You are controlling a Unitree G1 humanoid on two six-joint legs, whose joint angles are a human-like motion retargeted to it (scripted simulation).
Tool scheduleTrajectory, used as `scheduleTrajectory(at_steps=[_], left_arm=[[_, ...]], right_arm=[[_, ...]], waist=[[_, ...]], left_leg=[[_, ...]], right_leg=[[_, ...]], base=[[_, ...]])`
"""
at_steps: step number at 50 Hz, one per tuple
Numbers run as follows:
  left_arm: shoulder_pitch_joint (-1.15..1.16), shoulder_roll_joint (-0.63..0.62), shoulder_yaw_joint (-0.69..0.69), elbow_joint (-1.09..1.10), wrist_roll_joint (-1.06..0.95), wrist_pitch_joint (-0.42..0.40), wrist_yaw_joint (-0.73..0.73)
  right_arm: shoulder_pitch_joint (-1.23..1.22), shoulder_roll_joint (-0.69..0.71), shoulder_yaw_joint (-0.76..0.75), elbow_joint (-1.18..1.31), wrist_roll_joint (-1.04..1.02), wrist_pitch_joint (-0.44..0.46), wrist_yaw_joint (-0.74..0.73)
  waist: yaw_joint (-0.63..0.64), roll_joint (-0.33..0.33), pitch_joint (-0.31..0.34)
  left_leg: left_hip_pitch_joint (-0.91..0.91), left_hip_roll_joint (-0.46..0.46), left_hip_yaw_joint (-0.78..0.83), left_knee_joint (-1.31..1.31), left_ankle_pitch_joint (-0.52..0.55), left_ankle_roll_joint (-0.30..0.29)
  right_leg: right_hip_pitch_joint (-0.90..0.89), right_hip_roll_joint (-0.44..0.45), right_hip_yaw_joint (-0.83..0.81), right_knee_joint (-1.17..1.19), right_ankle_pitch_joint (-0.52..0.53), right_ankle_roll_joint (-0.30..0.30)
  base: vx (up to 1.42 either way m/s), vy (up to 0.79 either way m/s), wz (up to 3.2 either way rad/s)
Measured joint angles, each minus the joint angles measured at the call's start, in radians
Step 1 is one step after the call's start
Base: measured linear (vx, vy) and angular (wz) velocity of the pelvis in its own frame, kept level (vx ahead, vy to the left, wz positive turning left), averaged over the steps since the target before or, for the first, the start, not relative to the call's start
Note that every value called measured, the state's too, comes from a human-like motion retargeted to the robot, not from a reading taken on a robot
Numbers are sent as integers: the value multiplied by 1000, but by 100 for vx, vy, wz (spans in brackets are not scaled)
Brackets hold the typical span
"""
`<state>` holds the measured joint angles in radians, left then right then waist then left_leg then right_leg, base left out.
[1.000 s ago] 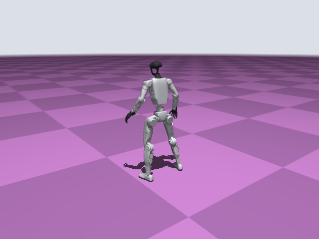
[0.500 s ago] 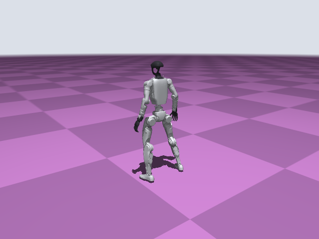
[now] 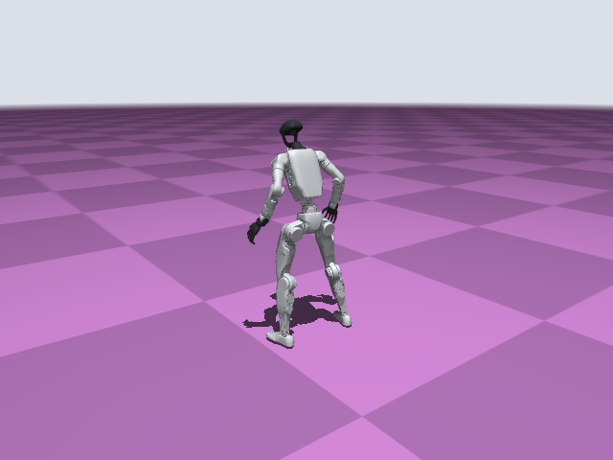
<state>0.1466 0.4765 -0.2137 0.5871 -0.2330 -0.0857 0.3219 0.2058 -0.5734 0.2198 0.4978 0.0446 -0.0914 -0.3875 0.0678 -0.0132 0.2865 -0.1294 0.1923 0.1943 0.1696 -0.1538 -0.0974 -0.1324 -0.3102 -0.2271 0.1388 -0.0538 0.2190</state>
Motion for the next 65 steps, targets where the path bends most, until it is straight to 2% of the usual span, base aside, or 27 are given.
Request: scheduleTrajectory(at_steps=[5, 7, 10, 12, 16, 18, 22, 25, 26, 29, 32, 35, 36, 37, 38, 40, 42, 45, 48, 52, 55, 59, 60, 61, 62, 63, 65], left_arm=[[135, 76, 6, -125, 27, -15, -26], [251, 135, 48, -248, 115, -30, -31], [329, 182, 151, -414, 139, -69, 8], [379, 195, 208, -505, 47, -86, 27], [385, 215, 251, -586, -53, -84, 76], [345, 215, 230, -561, 14, -95, 121], [20, 135, 173, -404, 122, -80, 344], [-335, 45, 167, -288, 100, -40, 435], [-460, 36, 151, -271, 79, -31, 446], [-808, 63, 20, -288, 51, -55, 442], [-1115, 216, -171, -441, 36, -110, 438], [-1265, 430, -229, -677, 40, -156, 433], [-1244, 485, -201, -745, 31, -172, 427], [-1211, 528, -167, -808, 20, -188, 432], [-1154, 549, -120, -863, 7, -201, 458], [-992, 555, 1, -963, -9, -200, 457], [-806, 555, 150, -1049, -18, -171, 397], [-554, 680, 380, -1058, 10, -147, 367], [-360, 630, 571, -964, 9, -129, 343], [-108, 485, 706, -826, -102, -111, 330], [37, 416, 703, -681, -129, -99, 335], [178, 371, 587, -518, -69, -53, 266], [210, 364, 557, -485, -28, -40, 235], [243, 354, 529, -455, 35, -23, 202], [267, 338, 504, -423, 87, -3, 172], [274, 311, 488, -388, 117, 25, 150], [232, 213, 447, -298, 65, 84, 133]], right_arm=[[101, -10, -30, -142, -86, 2, -57], [224, -11, -81, -276, -156, -23, -53], [318, -2, -183, -443, -212, 24, -68], [388, 2, -249, -541, -178, 21, -40], [430, -6, -314, -618, -170, 13, -43], [400, 7, -303, -589, -214, 0, -124], [64, 12, -204, -310, -248, 37, -326], [-281, -13, -121, -57, -204, 74, -387], [-387, -48, -75, -29, -187, 80, -369], [-686, -182, 79, -102, -135, 43, -338], [-1006, -370, 238, -382, -31, -13, -287], [-1238, -490, 277, -690, 84, -51, -208], [-1245, -507, 252, -780, 176, -72, -94], [-1244, -523, 222, -856, 217, -83, -56], [-1224, -534, 178, -904, 158, -76, -169], [-1124, -547, 82, -991, 84, -56, -224], [-946, -555, -52, -1048, 14, -21, -200], [-632, -573, -304, -1069, 53, -25, -84], [-348, -477, -464, -1014, 20, -9, -38], [-112, -321, -536, -878, -76, 53, -77], [-34, -239, -501, -741, -102, 85, -119], [-10, -174, -383, -566, -39, 90, -120], [-8, -169, -357, -530, -22, 83, -105], [-2, -178, -334, -500, -27, 76, -93], [-3, -188, -310, -469, -37, 71, -84], [-19, -197, -287, -439, -58, 72, -83], [-66, -187, -244, -363, -83, 94, -98]], waist=[[-14, -5, 170], [-1, -18, 209], [-11, -27, 231], [-41, -22, 229], [-81, 11, 221], [-88, 25, 231], [-116, 32, 233], [-131, 35, 224], [-122, 33, 170], [-100, 25, 69], [-75, 17, -1], [-59, 16, -88], [-57, 16, -122], [-53, 16, -157], [-45, 14, -193], [-32, 20, -251], [-33, 23, -271], [-36, 18, -228], [-13, 9, -128], [3, 1, 6], [10, 4, 101], [24, 39, 194], [25, 48, 212], [16, 42, 219], [10, 43, 225], [9, 56, 231], [18, 81, 233]], left_leg=[[-60, -3, 25, -67, 29, -18], [-163, 20, 59, 55, -31, -21], [-335, -5, 41, -59, 41, -20], [-529, -8, -3, 36, 23, 2], [-934, 16, -103, 430, -96, 50], [-1082, 49, -146, 720, -203, 45], [-1207, 56, -204, 1013, -303, 55], [-1200, 54, -231, 1163, -371, 72], [-1219, 54, -236, 1175, -381, 85], [-1161, 79, -232, 1227, -441, 102], [-954, 131, -183, 1175, -486, 92], [-566, 171, -79, 929, -437, 52], [-408, 158, -48, 800, -343, 45], [-260, 139, -26, 668, -217, 38], [-133, 111, -21, 531, -26, 32], [48, 48, -84, 303, 387, -18], [110, -14, -207, 247, 529, -85], [69, -34, -222, 356, 374, -86], [16, 11, -57, 356, 280, -69], [-32, 7, 107, 180, 166, -79], [-62, -23, 164, 8, 82, -82], [-134, 20, 123, -106, -94, -124], [-154, 32, 86, -109, -128, -134], [-182, 0, 24, -82, -86, -99], [-231, -19, -45, -22, -16, -53], [-319, -10, -126, 102, 108, 17], [-607, 11, -275, 588, 165, 72]], right_leg=[[-86, 5, 15, -30, 4, 15], [-183, -5, 29, 44, -46, 15], [-375, 7, 55, -28, 4, 17], [-540, 0, 70, 40, -11, 0], [-867, -6, 114, 335, -109, -52], [-998, -25, 134, 625, -245, -78], [-1119, -69, 169, 964, -421, -154], [-1108, -102, 191, 1140, -536, -206], [-1133, -94, 201, 1157, -551, -226], [-1088, -97, 212, 1218, -619, -249], [-892, -97, 177, 1157, -651, -234], [-530, -76, 98, 907, -557, -197], [-384, -64, 78, 783, -451, -182], [-247, -52, 65, 656, -317, -170], [-130, -39, 65, 526, -126, -164], [51, -1, 106, 293, 312, -142], [128, 57, 232, 217, 509, -103], [85, 108, 287, 358, 374, -124], [20, 57, 139, 379, 284, -138], [-26, 21, 58, 164, 187, -19], [-75, -1, 34, 5, 112, 43], [-165, 29, 36, -67, -74, 43], [-183, 36, 49, -65, -93, 43], [-202, 1, 93, -46, -24, 43], [-242, -18, 142, 10, 43, 6], [-324, -2, 199, 139, 110, -106], [-621, 43, 295, 670, 16, -241]], base=[[-21, 2, -7], [-18, 2, -32], [-40, -2, 12], [-36, -3, 62], [-18, -1, 44], [14, -1, 5], [26, -3, 24], [39, -5, 25], [41, -9, -3], [61, -8, -20], [98, -5, -52], [147, 1, -60], [175, 6, -44], [181, 8, -35], [178, 9, -29], [168, 9, -12], [150, 8, 20], [128, 5, 22], [110, 6, 9], [104, 4, 22], [106, 0, 19], [109, -13, -2], [112, 5, 6], [110, 19, 9], [99, 27, -3], [84, 17, -33], [72, 9, -52]])
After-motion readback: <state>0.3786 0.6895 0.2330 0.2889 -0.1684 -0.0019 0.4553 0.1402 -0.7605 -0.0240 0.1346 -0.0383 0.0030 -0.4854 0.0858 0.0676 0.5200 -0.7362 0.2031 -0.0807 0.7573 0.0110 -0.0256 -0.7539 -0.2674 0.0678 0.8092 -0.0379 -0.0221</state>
